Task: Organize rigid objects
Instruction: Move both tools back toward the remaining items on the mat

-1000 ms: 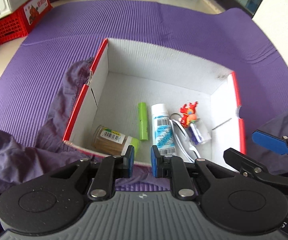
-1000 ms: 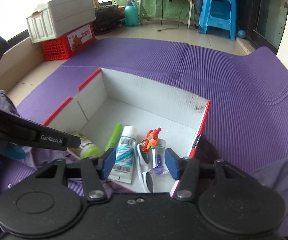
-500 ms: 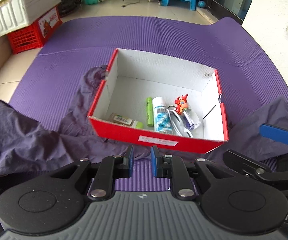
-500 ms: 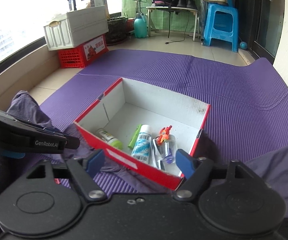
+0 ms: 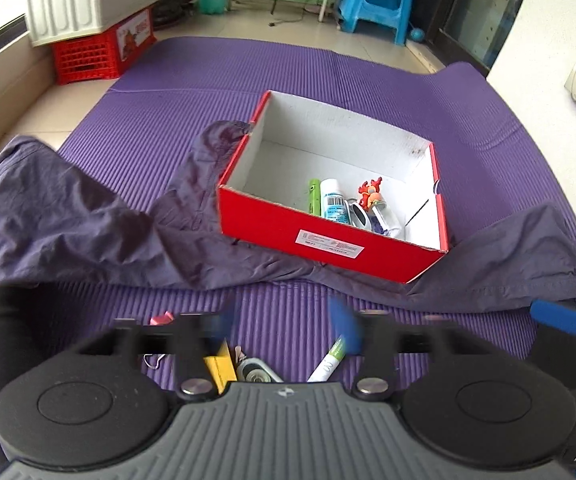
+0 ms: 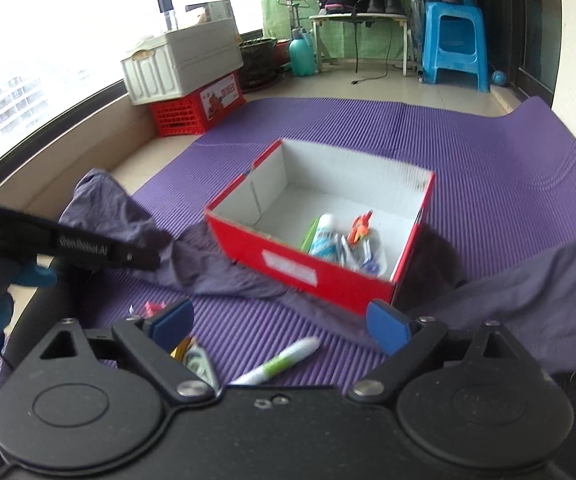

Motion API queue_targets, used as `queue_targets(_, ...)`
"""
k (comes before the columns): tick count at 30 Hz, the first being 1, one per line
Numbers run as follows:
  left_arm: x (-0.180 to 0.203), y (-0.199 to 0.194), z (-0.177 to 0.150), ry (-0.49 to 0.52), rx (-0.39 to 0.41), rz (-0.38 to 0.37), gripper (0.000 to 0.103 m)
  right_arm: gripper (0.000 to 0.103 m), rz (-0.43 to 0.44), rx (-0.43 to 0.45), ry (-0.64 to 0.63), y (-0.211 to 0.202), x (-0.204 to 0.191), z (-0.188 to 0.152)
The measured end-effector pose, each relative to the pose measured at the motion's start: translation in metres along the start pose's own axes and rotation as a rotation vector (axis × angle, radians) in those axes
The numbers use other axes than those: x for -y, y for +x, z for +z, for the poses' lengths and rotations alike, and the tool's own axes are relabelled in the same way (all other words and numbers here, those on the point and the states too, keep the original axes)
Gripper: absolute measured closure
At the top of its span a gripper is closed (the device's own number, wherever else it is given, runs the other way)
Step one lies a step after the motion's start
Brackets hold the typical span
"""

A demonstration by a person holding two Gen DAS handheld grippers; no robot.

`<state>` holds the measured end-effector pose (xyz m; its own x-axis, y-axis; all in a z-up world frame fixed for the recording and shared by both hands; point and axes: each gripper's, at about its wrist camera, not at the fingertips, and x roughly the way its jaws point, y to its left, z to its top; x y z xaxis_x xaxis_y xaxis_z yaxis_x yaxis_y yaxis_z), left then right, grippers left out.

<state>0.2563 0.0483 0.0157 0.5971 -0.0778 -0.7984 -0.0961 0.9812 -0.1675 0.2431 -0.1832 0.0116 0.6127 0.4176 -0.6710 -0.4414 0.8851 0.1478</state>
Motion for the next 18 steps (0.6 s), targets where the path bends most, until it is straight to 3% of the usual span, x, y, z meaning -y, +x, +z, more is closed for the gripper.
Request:
queue_targets(3,-0.003,-0.01,-0.012,0.009,0.03,0.022,0.028,0.009,0.009,-0.012,0.007,-0.003,-0.003,-0.015)
queue_targets(12,-0.007,-0.012,-0.042,-0.014,0.022,0.055,0.021,0.009,0.009,-0.025,0.033,-0.009,-0.007,-0.048)
queue_targets(18,-0.011,-0.002,-0.059,-0.072,0.005,0.055,0.0,0.009,0.011,-0.049,0.054,-0.004,-0.004,-0.063)
